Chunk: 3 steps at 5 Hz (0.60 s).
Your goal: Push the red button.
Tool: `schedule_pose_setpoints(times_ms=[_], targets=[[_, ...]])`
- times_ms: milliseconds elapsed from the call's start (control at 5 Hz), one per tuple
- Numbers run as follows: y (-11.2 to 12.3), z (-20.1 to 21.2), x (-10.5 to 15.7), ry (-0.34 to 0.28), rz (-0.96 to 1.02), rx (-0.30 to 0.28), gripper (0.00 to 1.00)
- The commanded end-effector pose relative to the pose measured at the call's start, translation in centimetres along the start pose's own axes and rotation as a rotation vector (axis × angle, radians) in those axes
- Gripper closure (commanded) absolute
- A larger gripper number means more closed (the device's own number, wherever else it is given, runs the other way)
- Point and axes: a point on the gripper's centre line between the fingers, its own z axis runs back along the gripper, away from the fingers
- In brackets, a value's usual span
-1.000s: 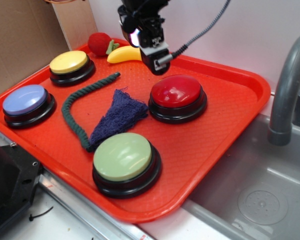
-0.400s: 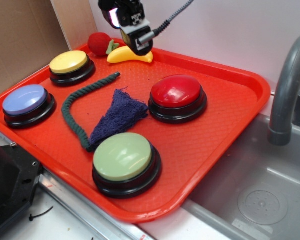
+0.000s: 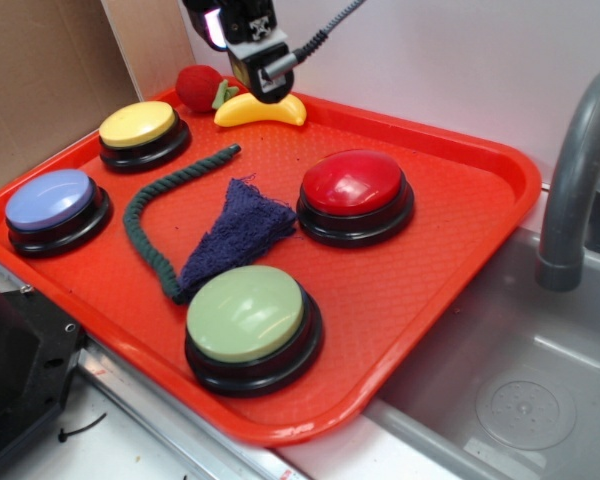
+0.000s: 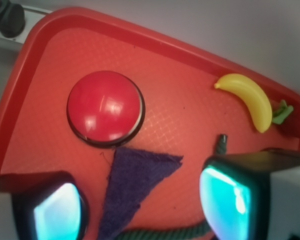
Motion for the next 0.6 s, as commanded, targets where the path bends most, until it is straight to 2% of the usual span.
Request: schedule_pose_setpoints(times_ms=[0,400], targets=[[0.6,2.0,0.3,-0.061,0.038,0.005,0.0],[0.2,3.5,-0.7,-0.06,0.036,0.028,0.0]])
